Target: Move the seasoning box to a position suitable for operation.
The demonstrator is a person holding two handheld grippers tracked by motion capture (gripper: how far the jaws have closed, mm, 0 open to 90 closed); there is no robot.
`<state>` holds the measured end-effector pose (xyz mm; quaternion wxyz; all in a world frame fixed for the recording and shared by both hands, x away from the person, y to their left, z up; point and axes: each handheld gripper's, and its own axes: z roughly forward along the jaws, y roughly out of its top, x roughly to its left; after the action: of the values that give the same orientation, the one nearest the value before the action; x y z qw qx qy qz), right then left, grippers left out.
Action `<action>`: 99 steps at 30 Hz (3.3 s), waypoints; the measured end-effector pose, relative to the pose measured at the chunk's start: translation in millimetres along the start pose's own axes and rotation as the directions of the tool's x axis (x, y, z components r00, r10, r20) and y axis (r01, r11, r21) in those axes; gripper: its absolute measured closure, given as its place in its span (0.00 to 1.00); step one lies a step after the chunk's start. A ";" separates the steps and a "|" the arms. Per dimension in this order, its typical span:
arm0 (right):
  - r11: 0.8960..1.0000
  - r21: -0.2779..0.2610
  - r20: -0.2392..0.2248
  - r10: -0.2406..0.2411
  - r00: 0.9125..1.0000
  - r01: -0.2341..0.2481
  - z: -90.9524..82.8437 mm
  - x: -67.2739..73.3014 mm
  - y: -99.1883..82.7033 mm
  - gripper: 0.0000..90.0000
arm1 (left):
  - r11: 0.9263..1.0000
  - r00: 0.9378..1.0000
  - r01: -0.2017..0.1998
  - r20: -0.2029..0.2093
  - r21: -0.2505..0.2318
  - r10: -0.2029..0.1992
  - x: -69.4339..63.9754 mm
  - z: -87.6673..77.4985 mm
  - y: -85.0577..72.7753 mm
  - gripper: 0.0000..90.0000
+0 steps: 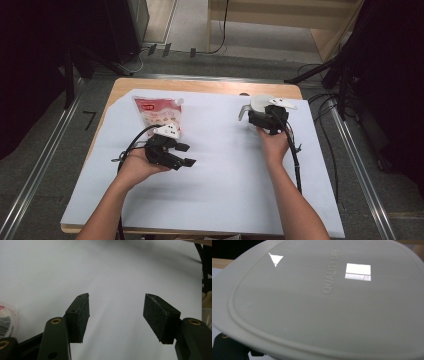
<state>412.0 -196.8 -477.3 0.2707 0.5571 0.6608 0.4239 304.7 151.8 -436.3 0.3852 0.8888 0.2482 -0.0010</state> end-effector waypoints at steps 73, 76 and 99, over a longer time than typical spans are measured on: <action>0.974 0.032 -0.381 -0.197 0.903 0.226 -79.5 75.2 -75.5 0.12 | 0.999 0.999 0.036 -0.016 -0.012 -0.036 -4.2 3.1 0.6 0.46; 0.972 0.042 -0.380 -0.198 0.903 0.231 -80.9 75.3 -74.8 0.12 | 0.999 0.999 0.032 -0.018 -0.013 -0.032 -3.3 2.7 0.3 0.46; 0.954 0.122 -0.463 -0.188 0.866 0.273 -120.4 51.5 -66.9 0.09 | 0.999 0.999 0.047 -0.001 -0.018 -0.047 -5.1 3.6 4.2 0.46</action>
<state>266.1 -179.5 -469.6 0.1082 0.3840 0.8033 0.4422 302.7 144.7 -435.0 0.3930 0.8792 0.2692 -0.0072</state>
